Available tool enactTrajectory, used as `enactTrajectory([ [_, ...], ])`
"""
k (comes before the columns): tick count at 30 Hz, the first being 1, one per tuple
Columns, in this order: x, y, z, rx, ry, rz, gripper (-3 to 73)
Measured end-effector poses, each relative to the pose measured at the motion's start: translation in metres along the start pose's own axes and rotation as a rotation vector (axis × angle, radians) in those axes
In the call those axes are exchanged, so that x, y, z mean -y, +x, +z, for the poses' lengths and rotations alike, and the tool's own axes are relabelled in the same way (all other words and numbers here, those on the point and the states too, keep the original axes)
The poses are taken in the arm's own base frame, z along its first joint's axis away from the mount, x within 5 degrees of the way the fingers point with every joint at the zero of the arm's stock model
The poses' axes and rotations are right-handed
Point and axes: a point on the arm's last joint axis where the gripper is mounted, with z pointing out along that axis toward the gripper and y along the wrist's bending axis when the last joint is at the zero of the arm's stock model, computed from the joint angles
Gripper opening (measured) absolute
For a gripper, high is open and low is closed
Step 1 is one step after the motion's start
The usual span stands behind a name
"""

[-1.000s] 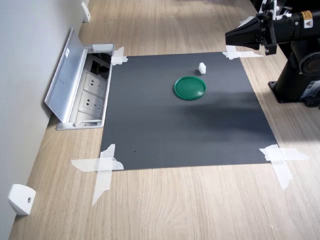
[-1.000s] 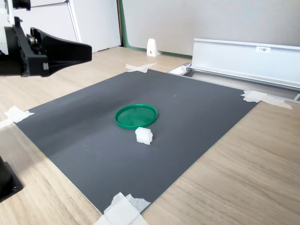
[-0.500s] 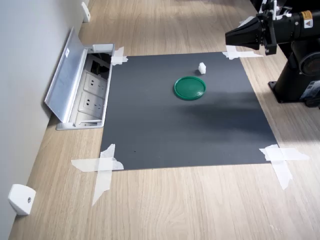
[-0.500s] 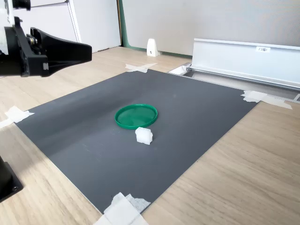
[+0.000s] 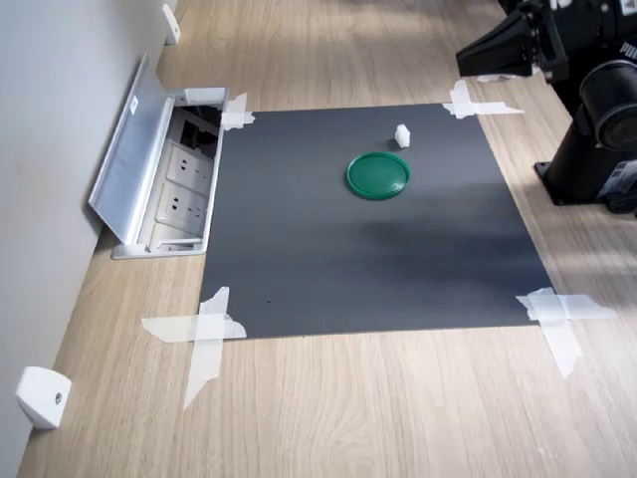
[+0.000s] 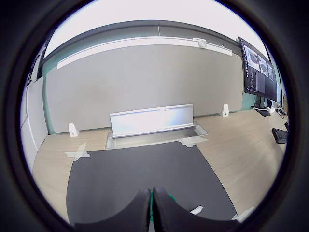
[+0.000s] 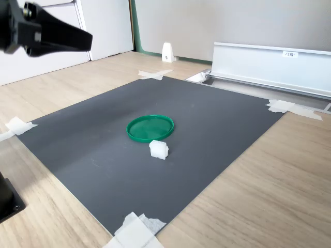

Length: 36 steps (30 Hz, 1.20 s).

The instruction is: Grasp a white terminal and put it on the green lid.

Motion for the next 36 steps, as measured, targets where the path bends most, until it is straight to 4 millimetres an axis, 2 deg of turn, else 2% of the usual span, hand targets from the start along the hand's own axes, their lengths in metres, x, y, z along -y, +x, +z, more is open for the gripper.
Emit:
enactTrajectory([
  [7, 0.003, -0.039, 0.024, -0.097, 0.053, -0.106, -0.9],
  [13, 0.007, -0.063, 0.048, -0.325, 0.095, -0.173, -0.9],
  [17, 0.008, -0.070, 0.067, -0.494, 0.087, -0.237, -0.9],
  [24, 0.011, -0.068, 0.103, -0.761, 0.008, -0.424, 0.9],
  [27, 0.011, -0.067, 0.116, -0.841, -0.030, -0.468, 6.4],
  [29, 0.010, -0.069, 0.124, -0.868, -0.054, -0.486, 13.2],
  [33, 0.011, -0.073, 0.134, -0.883, -0.072, -0.511, 32.0],
  [36, 0.020, -0.074, 0.139, -0.897, -0.054, -0.456, 47.3],
])
